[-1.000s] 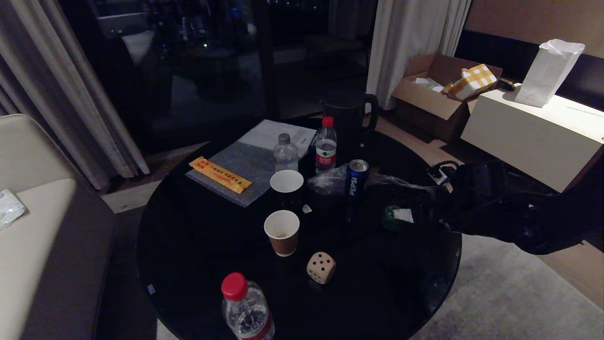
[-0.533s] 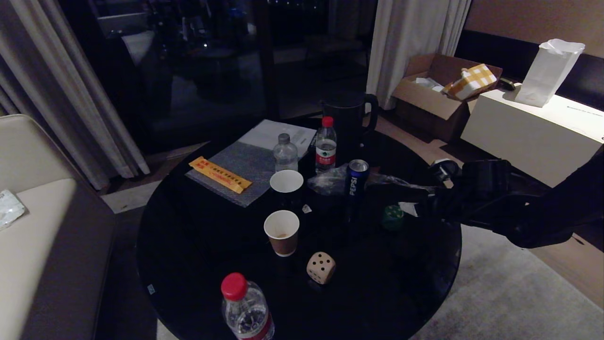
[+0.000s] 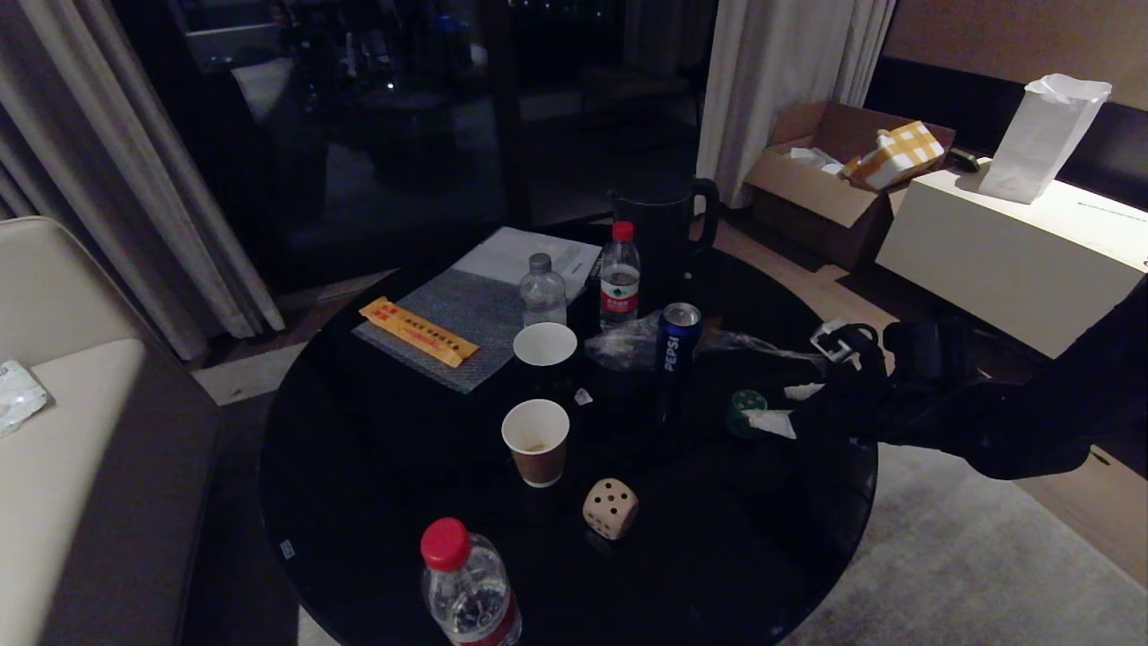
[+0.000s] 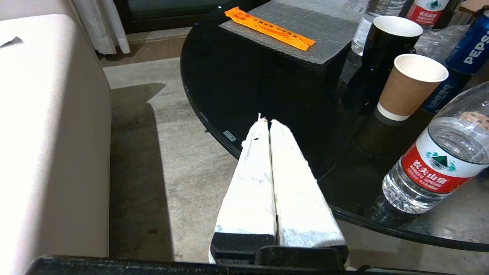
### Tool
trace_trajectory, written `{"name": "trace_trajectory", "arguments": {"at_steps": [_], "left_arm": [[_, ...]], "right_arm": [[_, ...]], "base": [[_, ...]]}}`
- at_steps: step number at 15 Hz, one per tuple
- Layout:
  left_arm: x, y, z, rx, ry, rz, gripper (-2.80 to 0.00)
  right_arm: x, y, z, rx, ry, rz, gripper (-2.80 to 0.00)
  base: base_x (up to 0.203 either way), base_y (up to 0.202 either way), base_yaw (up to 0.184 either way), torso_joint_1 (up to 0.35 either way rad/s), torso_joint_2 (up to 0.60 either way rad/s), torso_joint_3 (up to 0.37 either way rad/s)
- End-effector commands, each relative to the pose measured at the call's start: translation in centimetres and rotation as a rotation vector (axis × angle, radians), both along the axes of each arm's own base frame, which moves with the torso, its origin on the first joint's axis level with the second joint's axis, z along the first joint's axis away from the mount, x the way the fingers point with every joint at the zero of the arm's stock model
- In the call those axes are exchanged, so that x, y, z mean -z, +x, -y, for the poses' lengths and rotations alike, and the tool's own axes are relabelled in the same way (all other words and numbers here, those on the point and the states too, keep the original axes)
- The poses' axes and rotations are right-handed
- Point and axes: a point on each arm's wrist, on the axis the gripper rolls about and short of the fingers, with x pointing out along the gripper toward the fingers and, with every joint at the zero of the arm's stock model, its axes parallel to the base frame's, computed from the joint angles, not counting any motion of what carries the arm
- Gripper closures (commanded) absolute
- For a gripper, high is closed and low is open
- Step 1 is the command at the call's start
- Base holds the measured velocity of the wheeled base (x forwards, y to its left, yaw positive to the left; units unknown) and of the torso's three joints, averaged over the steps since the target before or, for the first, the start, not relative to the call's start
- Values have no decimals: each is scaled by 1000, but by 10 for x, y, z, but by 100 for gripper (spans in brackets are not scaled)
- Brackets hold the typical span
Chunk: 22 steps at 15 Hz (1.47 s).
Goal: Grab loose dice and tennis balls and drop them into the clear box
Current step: Pick up toys out of the box
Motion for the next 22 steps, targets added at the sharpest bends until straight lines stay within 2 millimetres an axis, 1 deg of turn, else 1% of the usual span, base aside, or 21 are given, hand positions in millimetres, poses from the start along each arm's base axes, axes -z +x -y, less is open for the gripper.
{"name": "trace_trajectory", "arguments": {"at_steps": [1, 3, 6, 7, 11, 18, 21, 22], "left_arm": [[0, 0, 0, 0, 0, -3, 0], [0, 0, 0, 0, 0, -3, 0], [0, 0, 0, -2, 0, -3, 0], [0, 0, 0, -2, 0, -3, 0], [0, 0, 0, -2, 0, -3, 0], [0, 0, 0, 0, 0, -3, 0], [0, 0, 0, -2, 0, -3, 0], [0, 0, 0, 0, 0, -3, 0]], "right_arm": [[16, 3, 3, -16, -27, -16, -280], [25, 6, 3, -27, -28, -26, -280], [32, 18, 2, -26, -23, 63, -280], [35, 21, 2, -24, -19, 62, -280], [35, 34, -2, -30, -16, 91, -280], [48, 37, -11, -61, -33, 82, -280], [46, 35, -8, -55, -45, 90, -280], [41, 33, -6, -45, -49, 97, -280]], "base": [[0, 0, 0, 0, 0, 0], [0, 0, 0, 0, 0, 0], [0, 0, 0, 0, 0, 0], [0, 0, 0, 0, 0, 0], [0, 0, 0, 0, 0, 0], [0, 0, 0, 0, 0, 0], [0, 0, 0, 0, 0, 0], [0, 0, 0, 0, 0, 0]]}}
